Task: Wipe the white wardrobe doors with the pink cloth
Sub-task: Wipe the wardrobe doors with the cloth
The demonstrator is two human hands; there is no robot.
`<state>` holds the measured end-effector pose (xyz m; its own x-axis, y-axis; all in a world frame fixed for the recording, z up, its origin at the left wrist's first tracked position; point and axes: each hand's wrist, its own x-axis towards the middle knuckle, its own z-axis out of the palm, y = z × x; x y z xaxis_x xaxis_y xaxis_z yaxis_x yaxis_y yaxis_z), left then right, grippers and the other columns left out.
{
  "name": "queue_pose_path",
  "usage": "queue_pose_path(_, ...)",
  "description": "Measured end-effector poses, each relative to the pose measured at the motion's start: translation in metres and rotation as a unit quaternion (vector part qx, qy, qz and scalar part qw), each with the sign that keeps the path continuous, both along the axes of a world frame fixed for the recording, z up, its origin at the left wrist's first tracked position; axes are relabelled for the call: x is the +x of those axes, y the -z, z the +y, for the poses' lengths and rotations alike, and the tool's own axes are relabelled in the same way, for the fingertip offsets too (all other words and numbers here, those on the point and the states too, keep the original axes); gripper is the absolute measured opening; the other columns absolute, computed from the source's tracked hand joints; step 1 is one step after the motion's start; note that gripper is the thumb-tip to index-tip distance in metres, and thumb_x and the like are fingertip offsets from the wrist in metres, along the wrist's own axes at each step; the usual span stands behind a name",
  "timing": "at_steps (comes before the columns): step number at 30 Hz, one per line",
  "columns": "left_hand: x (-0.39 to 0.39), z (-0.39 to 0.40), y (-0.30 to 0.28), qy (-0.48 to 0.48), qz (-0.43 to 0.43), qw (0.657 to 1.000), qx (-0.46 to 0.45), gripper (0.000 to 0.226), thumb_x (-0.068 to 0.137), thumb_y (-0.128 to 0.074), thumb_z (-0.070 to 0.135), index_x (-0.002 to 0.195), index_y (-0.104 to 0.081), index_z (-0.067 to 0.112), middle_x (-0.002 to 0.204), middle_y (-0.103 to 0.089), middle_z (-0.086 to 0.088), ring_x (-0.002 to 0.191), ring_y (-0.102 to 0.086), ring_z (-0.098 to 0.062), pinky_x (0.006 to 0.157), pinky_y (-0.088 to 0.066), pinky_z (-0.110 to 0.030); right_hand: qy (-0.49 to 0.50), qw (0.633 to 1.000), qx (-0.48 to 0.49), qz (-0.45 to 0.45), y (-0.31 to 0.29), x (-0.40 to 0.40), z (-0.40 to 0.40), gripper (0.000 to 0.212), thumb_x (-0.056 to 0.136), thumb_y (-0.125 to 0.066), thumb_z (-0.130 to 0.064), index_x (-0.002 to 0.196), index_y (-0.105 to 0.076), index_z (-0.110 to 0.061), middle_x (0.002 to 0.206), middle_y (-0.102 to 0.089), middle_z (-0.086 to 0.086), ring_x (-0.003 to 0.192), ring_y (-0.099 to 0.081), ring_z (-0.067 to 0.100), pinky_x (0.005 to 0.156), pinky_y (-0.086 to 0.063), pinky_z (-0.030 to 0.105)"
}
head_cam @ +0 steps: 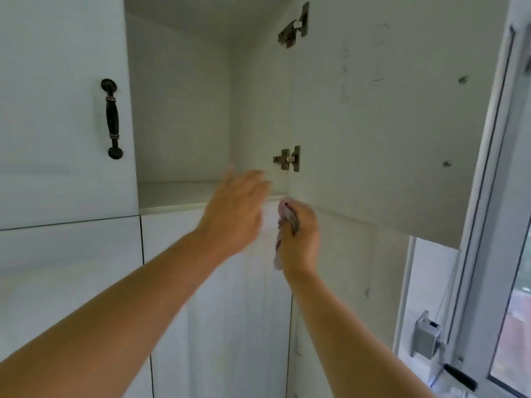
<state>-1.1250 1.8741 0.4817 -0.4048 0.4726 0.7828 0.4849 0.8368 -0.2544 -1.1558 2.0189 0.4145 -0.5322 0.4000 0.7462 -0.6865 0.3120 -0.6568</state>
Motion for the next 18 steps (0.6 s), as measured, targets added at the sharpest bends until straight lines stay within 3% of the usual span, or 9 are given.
queue_pose_path(4,-0.038,-0.081,0.007,-0.183,-0.033,0.982,-0.016,0.052,0.083,-0.069,0.018,0.129,-0.057,-0.005,0.131,-0.059,-0.024,0.126,-0.053,-0.039,0.114,-0.028,-0.064,0.068,0.987,0.141,-0.030,-0.029,-0.051,0.008,0.043,0.089,-0.045,0.011,0.112,-0.069,-0.016,0.122,-0.061,-0.005,0.114,-0.055,0.010,0.102,-0.045,0.026)
queue_pose_path(7,-0.042,-0.106,0.016,-0.232,-0.035,0.972,-0.026,0.048,0.096,-0.045,0.036,0.112,-0.063,-0.006,0.106,-0.066,-0.022,0.102,-0.062,-0.038,0.105,-0.041,-0.057,0.120,0.955,0.258,-0.084,-0.027,-0.087,0.010,0.049,0.084,-0.044,0.015,0.117,-0.067,-0.011,0.126,-0.058,0.002,0.120,-0.054,0.021,0.096,-0.036,0.023)
queue_pose_path(9,-0.043,-0.107,0.017,-0.237,-0.053,0.969,-0.040,0.057,0.097,-0.030,0.042,0.105,-0.065,-0.003,0.100,-0.067,-0.020,0.095,-0.063,-0.037,0.101,-0.044,-0.051,0.127,0.951,0.260,-0.105,-0.023,-0.093,0.003,0.047,0.080,-0.046,0.015,0.116,-0.065,-0.008,0.127,-0.055,0.005,0.118,-0.052,0.022,0.085,-0.030,0.020)
queue_pose_path(12,-0.045,-0.106,0.017,-0.234,-0.101,0.966,-0.042,0.063,0.095,-0.024,0.043,0.114,-0.062,-0.003,0.112,-0.066,-0.020,0.105,-0.061,-0.037,0.107,-0.041,-0.049,0.091,0.966,0.230,-0.077,-0.014,-0.081,-0.029,0.040,0.082,-0.050,0.012,0.118,-0.061,-0.001,0.127,-0.054,0.012,0.112,-0.046,0.012,0.090,-0.034,0.014)
queue_pose_path(13,-0.043,-0.106,0.016,-0.220,-0.113,0.969,-0.026,0.066,0.093,-0.022,0.043,0.122,-0.059,-0.003,0.119,-0.064,-0.020,0.111,-0.059,-0.036,0.109,-0.040,-0.049,0.075,0.968,0.235,-0.046,-0.010,-0.075,-0.046,0.041,0.081,-0.048,0.012,0.116,-0.063,-0.004,0.126,-0.056,0.010,0.110,-0.046,0.008,0.092,-0.039,0.016)
queue_pose_path(15,-0.038,-0.106,0.014,-0.174,-0.121,0.975,0.063,0.069,0.086,-0.023,0.038,0.136,-0.050,-0.001,0.132,-0.057,-0.019,0.120,-0.053,-0.036,0.106,-0.042,-0.048,0.018,0.959,0.275,0.070,-0.003,-0.059,-0.087,0.046,0.075,-0.046,0.013,0.108,-0.069,-0.008,0.120,-0.062,0.006,0.114,-0.054,0.016,0.093,-0.050,0.037)
queue_pose_path(18,-0.029,-0.107,0.006,-0.133,-0.162,0.970,0.124,0.070,0.083,-0.027,0.036,0.145,-0.040,0.006,0.134,-0.053,-0.018,0.119,-0.051,-0.034,0.097,-0.048,-0.047,-0.110,0.916,0.344,0.173,0.002,-0.045,-0.114,0.049,0.072,-0.062,0.016,0.119,-0.067,0.003,0.125,-0.063,0.017,0.124,-0.054,0.030,0.109,-0.042,0.051)
